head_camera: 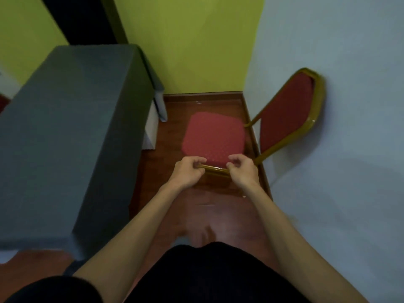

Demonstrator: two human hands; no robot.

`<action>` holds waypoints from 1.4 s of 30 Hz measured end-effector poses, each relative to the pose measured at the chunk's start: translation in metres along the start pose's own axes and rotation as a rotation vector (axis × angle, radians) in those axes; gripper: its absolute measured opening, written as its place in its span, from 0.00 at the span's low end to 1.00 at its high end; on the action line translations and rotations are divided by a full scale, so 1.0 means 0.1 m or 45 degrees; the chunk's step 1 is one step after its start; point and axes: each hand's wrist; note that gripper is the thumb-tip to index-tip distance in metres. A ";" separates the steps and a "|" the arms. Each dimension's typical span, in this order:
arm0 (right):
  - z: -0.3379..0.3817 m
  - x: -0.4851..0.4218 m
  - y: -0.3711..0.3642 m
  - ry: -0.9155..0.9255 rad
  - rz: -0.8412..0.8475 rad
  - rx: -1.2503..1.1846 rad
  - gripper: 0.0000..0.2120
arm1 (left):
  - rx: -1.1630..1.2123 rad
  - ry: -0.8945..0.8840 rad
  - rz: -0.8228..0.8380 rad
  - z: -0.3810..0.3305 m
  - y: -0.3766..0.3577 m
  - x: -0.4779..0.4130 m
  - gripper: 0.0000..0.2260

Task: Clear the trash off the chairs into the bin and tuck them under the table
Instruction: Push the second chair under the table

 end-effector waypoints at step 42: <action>-0.54 -3.97 2.90 -0.431 0.249 -0.552 0.20 | -0.042 -0.041 0.456 -2.74 -2.92 -2.73 0.56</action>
Point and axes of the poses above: each hand's wrist, its own x-axis away from the middle knuckle, its own y-axis out of the back of the hand, z = x × y, and after that the axes turned 6 degrees about x, right-handed
